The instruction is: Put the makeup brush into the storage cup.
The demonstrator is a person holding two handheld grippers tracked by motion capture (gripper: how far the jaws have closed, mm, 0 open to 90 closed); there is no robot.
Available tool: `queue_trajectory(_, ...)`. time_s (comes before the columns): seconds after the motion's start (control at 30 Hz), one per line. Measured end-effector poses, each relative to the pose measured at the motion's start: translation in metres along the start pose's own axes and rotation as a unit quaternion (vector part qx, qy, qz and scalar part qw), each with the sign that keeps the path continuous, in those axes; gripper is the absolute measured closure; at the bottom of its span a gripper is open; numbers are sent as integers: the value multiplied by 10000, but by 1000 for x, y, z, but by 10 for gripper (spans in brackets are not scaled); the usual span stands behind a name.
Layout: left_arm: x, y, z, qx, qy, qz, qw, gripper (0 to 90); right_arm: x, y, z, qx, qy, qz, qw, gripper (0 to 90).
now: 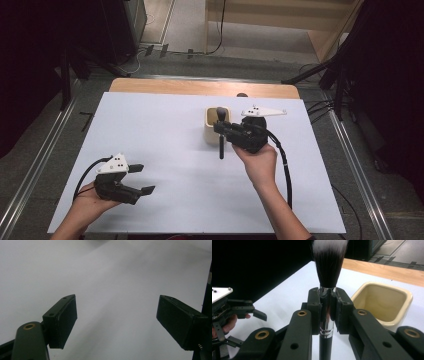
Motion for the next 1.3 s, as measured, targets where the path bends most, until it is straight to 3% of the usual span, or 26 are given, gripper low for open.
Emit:
queue_trajectory(0.5, 0, 0, -1, 1, 95, 26, 10000, 184, 9, 5, -25, 163, 48, 191, 9997, 779)
queue_trajectory(1.3, 2, -3, 0, -31, 48, 58, 10000, 197, 20, -7, -63, 427, 277, 616, 9968, 779)
Point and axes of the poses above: each handheld gripper's, and its own axes: y roughly backward along the jaws, z roughly out of its underside, x roughly to its right, the point moved 8 cm from there along -y, roughly forward along the jaws, and after that the axes turned 4 degrees about -z, right-handed, at the moved point
